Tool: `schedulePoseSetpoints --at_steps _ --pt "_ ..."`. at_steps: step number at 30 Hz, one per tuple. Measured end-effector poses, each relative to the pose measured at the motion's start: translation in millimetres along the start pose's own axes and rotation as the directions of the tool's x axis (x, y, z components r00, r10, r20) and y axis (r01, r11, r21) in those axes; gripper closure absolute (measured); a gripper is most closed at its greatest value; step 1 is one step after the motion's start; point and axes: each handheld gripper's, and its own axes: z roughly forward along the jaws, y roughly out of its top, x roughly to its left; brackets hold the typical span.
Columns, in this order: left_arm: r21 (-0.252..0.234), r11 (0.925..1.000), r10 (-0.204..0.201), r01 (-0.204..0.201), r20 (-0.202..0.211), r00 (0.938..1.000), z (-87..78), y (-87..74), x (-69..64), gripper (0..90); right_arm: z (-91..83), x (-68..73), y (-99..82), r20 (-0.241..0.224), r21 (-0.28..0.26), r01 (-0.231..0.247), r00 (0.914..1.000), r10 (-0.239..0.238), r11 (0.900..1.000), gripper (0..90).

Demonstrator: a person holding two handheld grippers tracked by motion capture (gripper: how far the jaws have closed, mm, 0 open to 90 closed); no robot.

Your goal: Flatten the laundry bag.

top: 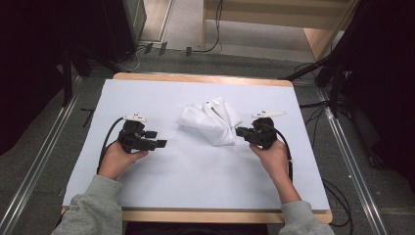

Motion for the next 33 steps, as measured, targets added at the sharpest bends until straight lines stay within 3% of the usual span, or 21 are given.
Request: schedulePoseSetpoints --at_steps 4,5,10,20,28,33 --pt "-0.01 0.9999 -0.01 0.01 -0.008 0.9999 -5.9 -5.1 0.1 37.0 17.7 2.4 6.4 -0.027 0.025 0.001 0.9996 0.0 0.9997 87.1" --pt "-0.013 0.9998 -0.015 0.014 -0.017 0.9997 -8.4 -7.3 0.9 37.0 28.3 6.6 9.1 -0.04 0.04 0.009 0.9992 -0.007 0.9992 87.2" --pt "-0.025 0.9993 -0.029 0.029 -0.028 0.9992 -15.4 -12.6 3.4 37.0 43.9 20.3 13.0 -0.067 0.063 0.045 0.9969 -0.041 0.997 87.8" --pt "-0.031 0.9991 -0.031 0.03 -0.032 0.999 -16.9 -13.4 2.1 37.0 61.4 46.2 11.4 -0.117 0.093 0.106 0.9886 -0.095 0.99 88.4" --pt "-0.031 0.9993 -0.022 0.021 -0.023 0.9995 -13.9 -11.3 -1.5 37.0 78.4 66.2 5.3 -0.168 0.128 0.129 0.98 -0.107 0.9833 88.3" --pt "-0.025 0.9997 0.003 -0.003 -0.013 0.9999 -11.3 -8.0 -6.0 37.0 79.2 71.3 4.9 -0.172 0.135 0.144 0.9777 -0.12 0.9803 88.3"
